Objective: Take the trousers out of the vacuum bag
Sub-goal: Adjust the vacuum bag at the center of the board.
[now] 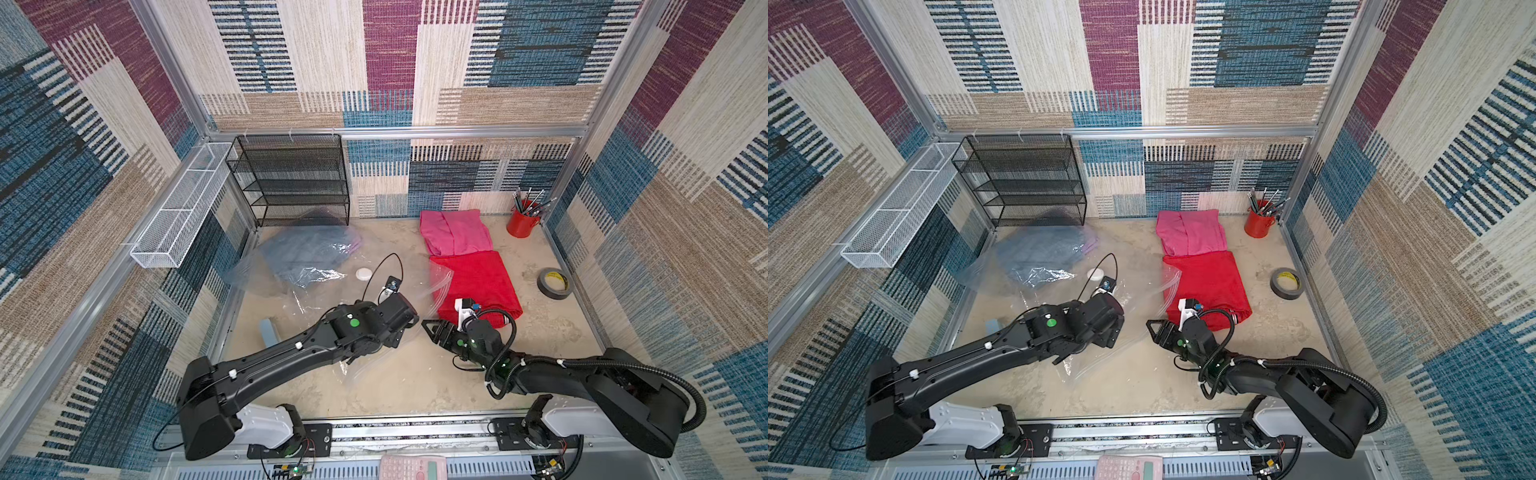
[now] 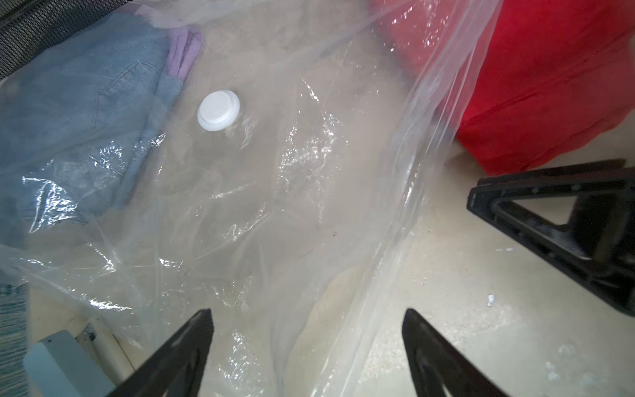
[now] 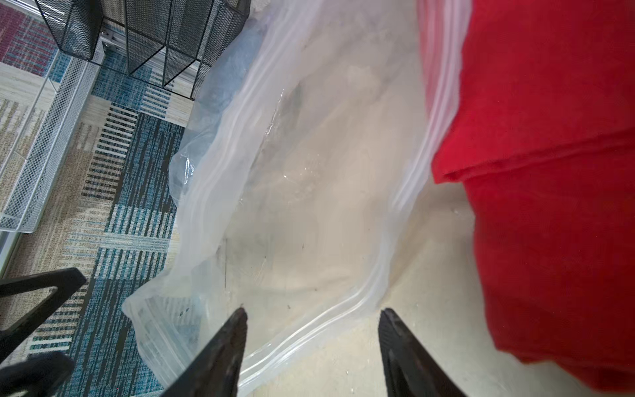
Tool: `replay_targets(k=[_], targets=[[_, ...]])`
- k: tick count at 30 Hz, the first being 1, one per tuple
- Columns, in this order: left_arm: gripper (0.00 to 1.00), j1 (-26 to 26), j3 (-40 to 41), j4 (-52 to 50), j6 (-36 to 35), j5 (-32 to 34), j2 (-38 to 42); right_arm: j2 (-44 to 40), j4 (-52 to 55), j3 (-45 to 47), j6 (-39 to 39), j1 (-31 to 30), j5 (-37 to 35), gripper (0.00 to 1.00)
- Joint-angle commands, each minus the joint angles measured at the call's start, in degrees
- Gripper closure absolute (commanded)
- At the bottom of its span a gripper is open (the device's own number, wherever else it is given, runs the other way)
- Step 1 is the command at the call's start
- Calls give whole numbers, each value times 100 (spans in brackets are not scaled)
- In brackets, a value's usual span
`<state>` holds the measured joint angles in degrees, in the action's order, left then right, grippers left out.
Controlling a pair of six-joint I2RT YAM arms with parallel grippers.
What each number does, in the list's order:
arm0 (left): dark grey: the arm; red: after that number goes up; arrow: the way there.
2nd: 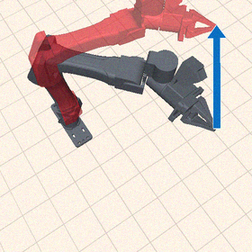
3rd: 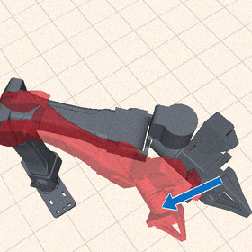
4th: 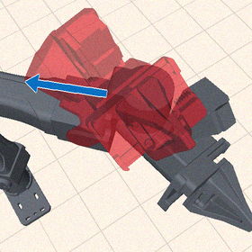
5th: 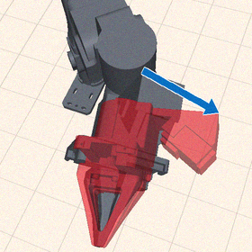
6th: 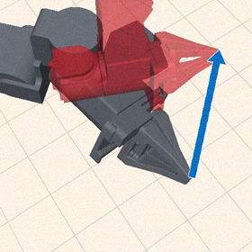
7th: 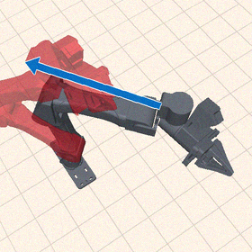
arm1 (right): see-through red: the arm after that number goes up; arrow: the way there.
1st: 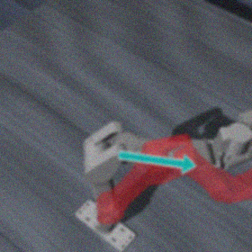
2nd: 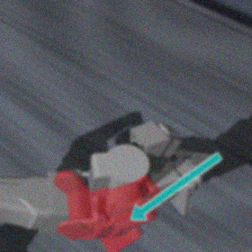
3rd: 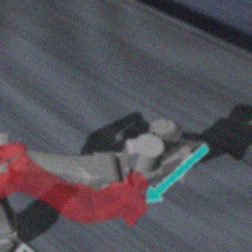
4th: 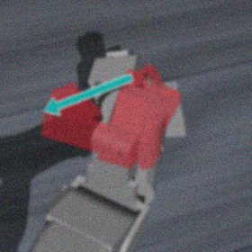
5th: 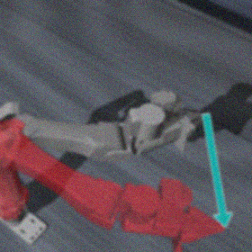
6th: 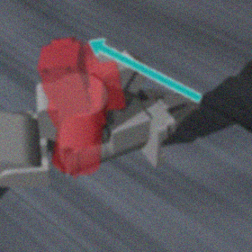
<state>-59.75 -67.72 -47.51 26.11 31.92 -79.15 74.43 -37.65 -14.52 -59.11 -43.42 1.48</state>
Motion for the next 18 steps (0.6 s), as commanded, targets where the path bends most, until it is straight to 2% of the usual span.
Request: replay_targets(k=[1,8,12,18], targets=[[10,-138,-152,-511,-114,606,-353,-37,-291,19,-74,10,-8,37],[5,-226,-250,-577,-272,860,-955,144,-462,11,-140,13,87,37],[6,-194,-95,-575,-114,856,-1073,173,-489,6,-162,13,102,37],[9,278,248,-253,9,717,-1077,167,-453,-11,-127,17,131,37]])
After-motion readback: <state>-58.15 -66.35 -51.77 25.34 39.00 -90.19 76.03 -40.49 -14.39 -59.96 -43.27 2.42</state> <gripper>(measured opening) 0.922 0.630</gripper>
